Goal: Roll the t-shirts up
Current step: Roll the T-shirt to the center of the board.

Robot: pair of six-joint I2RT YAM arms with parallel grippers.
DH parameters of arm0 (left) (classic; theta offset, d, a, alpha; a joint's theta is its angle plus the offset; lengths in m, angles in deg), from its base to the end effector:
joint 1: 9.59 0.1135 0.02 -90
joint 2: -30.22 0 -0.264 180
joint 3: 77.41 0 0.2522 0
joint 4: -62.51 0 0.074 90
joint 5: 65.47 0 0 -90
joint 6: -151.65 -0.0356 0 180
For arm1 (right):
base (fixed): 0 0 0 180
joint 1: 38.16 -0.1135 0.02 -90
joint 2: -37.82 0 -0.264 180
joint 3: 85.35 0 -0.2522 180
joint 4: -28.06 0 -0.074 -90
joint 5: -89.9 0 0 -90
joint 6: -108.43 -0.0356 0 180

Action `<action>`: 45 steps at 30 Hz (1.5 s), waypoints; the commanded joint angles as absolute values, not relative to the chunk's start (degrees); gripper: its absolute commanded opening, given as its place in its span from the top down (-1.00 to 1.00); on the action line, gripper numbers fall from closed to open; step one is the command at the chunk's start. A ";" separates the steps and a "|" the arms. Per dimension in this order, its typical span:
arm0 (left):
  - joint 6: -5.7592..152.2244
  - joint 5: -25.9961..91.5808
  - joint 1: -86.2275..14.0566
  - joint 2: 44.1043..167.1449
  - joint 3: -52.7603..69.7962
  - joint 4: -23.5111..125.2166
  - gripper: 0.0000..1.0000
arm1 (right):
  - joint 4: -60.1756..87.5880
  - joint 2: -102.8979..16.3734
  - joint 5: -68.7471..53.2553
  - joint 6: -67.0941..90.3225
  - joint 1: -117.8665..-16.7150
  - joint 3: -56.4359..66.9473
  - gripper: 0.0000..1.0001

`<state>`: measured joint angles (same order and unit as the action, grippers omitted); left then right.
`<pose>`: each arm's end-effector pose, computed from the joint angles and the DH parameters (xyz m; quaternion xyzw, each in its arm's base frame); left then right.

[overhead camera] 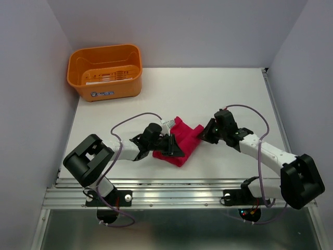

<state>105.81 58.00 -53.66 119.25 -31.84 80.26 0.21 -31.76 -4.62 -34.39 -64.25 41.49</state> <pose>0.1962 -0.2172 0.1590 0.1526 0.8110 -0.5297 0.1961 0.2217 0.1117 0.2132 0.1979 0.8993 0.2748 0.2767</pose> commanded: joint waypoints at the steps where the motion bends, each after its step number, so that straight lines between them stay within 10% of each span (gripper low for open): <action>1: 107.18 59.86 -53.44 116.53 -32.80 85.05 1.00 | 7.08 -35.73 -4.06 -36.06 -67.69 39.76 0.56; 10: 106.92 60.30 -53.27 116.09 -34.03 85.58 0.96 | 10.78 -43.56 -4.94 -35.71 -69.45 36.42 0.57; 16: 106.30 60.31 -53.00 115.30 -34.47 84.26 -0.13 | 9.82 -47.78 -4.76 -34.83 -71.83 33.52 0.57; 25: 100.43 51.79 -52.92 108.28 -30.96 67.05 -0.55 | 8.42 -50.86 -3.80 -33.43 -72.35 31.85 0.57; 45: 103.31 43.25 -46.41 101.05 -33.68 58.59 -0.14 | -0.29 -49.99 4.11 -28.33 -79.99 24.02 0.51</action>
